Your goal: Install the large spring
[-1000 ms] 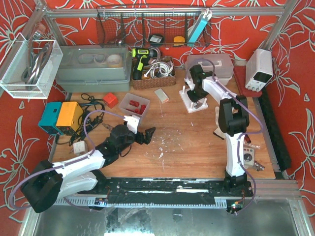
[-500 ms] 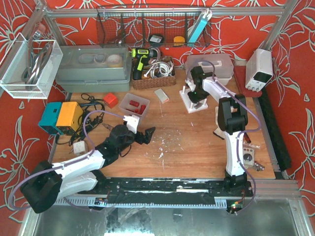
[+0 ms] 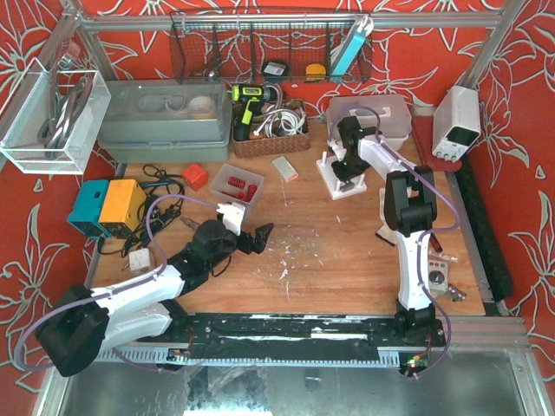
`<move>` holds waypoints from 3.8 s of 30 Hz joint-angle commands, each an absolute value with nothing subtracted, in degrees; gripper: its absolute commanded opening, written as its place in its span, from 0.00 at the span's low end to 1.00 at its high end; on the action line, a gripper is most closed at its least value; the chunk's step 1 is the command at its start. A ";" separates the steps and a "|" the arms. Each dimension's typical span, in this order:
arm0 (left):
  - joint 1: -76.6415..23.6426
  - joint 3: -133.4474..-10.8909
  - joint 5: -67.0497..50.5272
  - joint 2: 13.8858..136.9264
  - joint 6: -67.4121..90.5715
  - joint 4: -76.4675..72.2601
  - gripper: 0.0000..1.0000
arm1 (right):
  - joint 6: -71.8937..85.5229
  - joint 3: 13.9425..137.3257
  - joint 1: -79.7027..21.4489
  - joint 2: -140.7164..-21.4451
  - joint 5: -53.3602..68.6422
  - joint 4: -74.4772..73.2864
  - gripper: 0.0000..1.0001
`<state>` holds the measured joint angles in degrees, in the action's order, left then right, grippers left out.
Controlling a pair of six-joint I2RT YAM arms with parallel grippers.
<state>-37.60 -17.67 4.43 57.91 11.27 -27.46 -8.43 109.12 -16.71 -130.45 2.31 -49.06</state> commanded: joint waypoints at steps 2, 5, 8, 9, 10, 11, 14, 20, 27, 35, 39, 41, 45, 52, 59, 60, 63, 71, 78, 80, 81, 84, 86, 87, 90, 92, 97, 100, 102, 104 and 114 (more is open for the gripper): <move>-38.06 -17.49 5.83 57.22 9.98 -27.51 1.00 | -8.38 111.54 -16.48 -129.37 3.80 -50.37 0.17; -38.06 -17.45 6.05 57.21 10.02 -27.40 1.00 | -7.88 111.77 -16.49 -127.53 3.62 -50.22 0.15; -38.06 -17.39 6.15 55.05 10.01 -27.25 1.00 | -7.25 111.22 -16.50 -125.73 3.88 -49.83 0.14; -38.06 -17.40 6.23 54.95 9.96 -27.25 1.00 | -7.04 110.77 -16.47 -124.94 3.99 -49.53 0.13; -38.06 -17.33 6.24 54.86 10.02 -27.14 1.00 | -6.71 110.22 -16.52 -123.99 3.99 -49.11 0.13; -38.08 -17.32 6.24 54.72 10.01 -27.16 1.00 | -6.29 109.55 -16.49 -122.96 3.98 -48.66 0.13; -38.16 -17.27 6.33 54.27 10.10 -26.99 1.00 | -5.21 107.13 -16.47 -119.92 3.31 -47.55 0.12; -38.24 -16.83 6.37 53.53 10.27 -26.96 1.00 | -2.58 103.32 -16.47 -112.20 -0.30 -46.80 0.12; -38.32 -16.96 6.41 53.20 10.71 -26.64 1.00 | 4.27 91.81 -16.27 -101.12 -8.82 -43.67 0.12; -38.41 -16.43 6.36 52.03 11.32 -26.66 1.00 | 15.54 74.08 -12.96 -94.34 -18.63 -38.35 0.11; -38.50 -16.22 6.29 51.46 11.46 -26.67 1.00 | 21.42 66.03 -10.21 -93.51 -18.51 -34.13 0.10; -38.50 -16.25 6.61 51.20 11.58 -26.40 1.00 | 23.72 62.96 -8.23 -93.86 -17.31 -32.27 0.12; -38.50 -16.16 7.03 50.88 11.78 -26.15 1.00 | 26.68 60.68 -4.99 -96.13 -14.72 -30.87 0.14; -38.54 -16.17 8.10 51.06 11.82 -26.02 1.00 | 27.44 62.29 -4.74 -97.07 -16.50 -32.88 0.37; -38.54 -16.66 10.04 51.59 12.43 -25.07 1.00 | 28.23 61.87 -5.29 -91.96 -13.22 -33.48 0.52; -38.50 -16.69 10.53 51.66 12.73 -24.80 1.00 | 28.36 61.72 -5.72 -90.62 -12.47 -33.49 0.54; -38.51 -16.43 13.07 51.68 14.12 -25.01 1.00 | 28.54 61.55 -7.96 -85.38 -9.43 -33.57 0.60; -38.22 -21.75 22.13 55.02 18.18 -19.15 1.00 | 29.39 55.41 -26.46 -73.10 -7.98 -28.87 0.81; -33.17 -33.41 20.25 63.82 19.26 -8.31 0.79 | 26.96 49.22 -36.99 -68.10 -11.81 -23.00 0.99; -30.84 -37.65 17.14 66.51 18.87 -4.72 0.71 | 26.77 48.29 -37.26 -67.69 -15.38 -22.98 0.99; -29.69 -40.00 15.85 68.11 18.25 -2.45 0.66 | 26.80 47.75 -37.27 -67.06 -16.68 -22.77 0.99; -26.52 -48.56 14.34 73.08 16.28 6.28 0.55 | 26.84 46.07 -37.32 -64.87 -17.27 -21.22 0.99; -24.19 -53.95 12.54 76.10 14.71 12.29 0.51 | 26.72 44.67 -37.35 -62.96 -16.94 -19.69 0.99; -23.18 -56.24 11.28 77.52 14.03 14.68 0.49 | 26.65 43.98 -37.36 -61.78 -16.95 -19.05 0.99; -21.29 -61.80 7.63 82.84 11.83 20.53 0.46 | 26.29 42.61 -37.40 -59.17 -17.84 -18.00 0.98; -20.74 -65.44 6.87 86.77 10.23 25.02 0.44 | 26.19 41.53 -37.35 -57.49 -18.20 -16.94 0.98; -19.89 -71.71 7.26 94.37 8.20 31.14 0.40 | 26.07 40.43 -37.36 -55.92 -17.04 -15.83 0.98; -19.68 -75.28 5.22 98.13 7.39 33.39 0.42 | 26.02 40.45 -37.44 -56.11 -16.91 -15.75 0.98; -19.69 -77.71 4.47 100.76 6.92 35.84 0.43 | 26.02 40.33 -37.44 -56.42 -16.54 -15.50 0.98; -19.73 -79.10 4.27 102.62 6.34 37.13 0.43 | 26.02 40.46 -37.45 -56.95 -16.35 -15.46 0.98; -19.69 -81.99 6.48 106.92 4.87 42.22 0.45 | 25.67 40.74 -37.47 -58.77 -16.54 -15.29 0.98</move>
